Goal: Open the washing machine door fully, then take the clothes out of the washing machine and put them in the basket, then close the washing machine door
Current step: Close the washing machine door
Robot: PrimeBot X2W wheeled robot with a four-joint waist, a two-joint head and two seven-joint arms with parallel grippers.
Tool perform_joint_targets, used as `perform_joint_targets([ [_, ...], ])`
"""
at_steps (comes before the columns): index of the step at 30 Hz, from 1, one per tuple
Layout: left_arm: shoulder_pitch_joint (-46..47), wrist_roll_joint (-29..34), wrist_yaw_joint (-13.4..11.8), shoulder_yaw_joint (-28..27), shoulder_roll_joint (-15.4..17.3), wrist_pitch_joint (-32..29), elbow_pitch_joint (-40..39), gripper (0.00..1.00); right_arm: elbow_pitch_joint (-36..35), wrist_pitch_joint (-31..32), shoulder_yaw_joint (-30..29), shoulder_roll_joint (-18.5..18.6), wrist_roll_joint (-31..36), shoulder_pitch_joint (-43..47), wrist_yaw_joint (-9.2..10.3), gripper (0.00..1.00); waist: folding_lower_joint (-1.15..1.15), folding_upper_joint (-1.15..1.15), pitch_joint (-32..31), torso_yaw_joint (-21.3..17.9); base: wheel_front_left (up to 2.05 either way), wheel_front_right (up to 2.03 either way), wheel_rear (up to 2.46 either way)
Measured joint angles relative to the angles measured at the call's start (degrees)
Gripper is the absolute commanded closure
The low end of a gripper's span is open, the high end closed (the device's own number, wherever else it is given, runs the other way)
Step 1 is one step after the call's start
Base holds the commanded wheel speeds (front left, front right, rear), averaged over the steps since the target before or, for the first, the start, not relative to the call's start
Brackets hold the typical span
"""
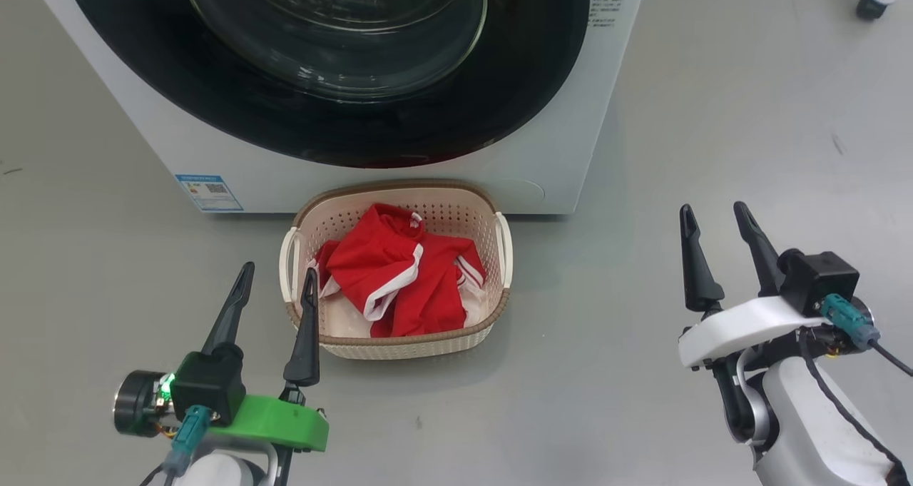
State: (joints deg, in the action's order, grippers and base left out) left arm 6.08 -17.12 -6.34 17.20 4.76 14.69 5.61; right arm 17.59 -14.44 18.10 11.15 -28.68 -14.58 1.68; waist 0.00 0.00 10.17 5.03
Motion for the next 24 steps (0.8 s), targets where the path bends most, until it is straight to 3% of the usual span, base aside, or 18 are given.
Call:
perform_joint_targets([
  [11,-4.05,-1.12,0.00,-0.09,0.22,0.00,1.00,0.00,-3.33,0.00,-0.56,-0.14,1.21,7.39,1.53,0.00,0.00,0.00,-4.28,-2.91,0.00,0.00,0.00],
  [24,-6.86,-1.54,0.00,1.00,0.24,-0.02,1.59,0.00,-6.26,0.00,-0.90,-0.33,1.96,13.51,2.56,0.00,0.00,0.00,-8.57,-3.19,0.00,0.00,0.00],
])
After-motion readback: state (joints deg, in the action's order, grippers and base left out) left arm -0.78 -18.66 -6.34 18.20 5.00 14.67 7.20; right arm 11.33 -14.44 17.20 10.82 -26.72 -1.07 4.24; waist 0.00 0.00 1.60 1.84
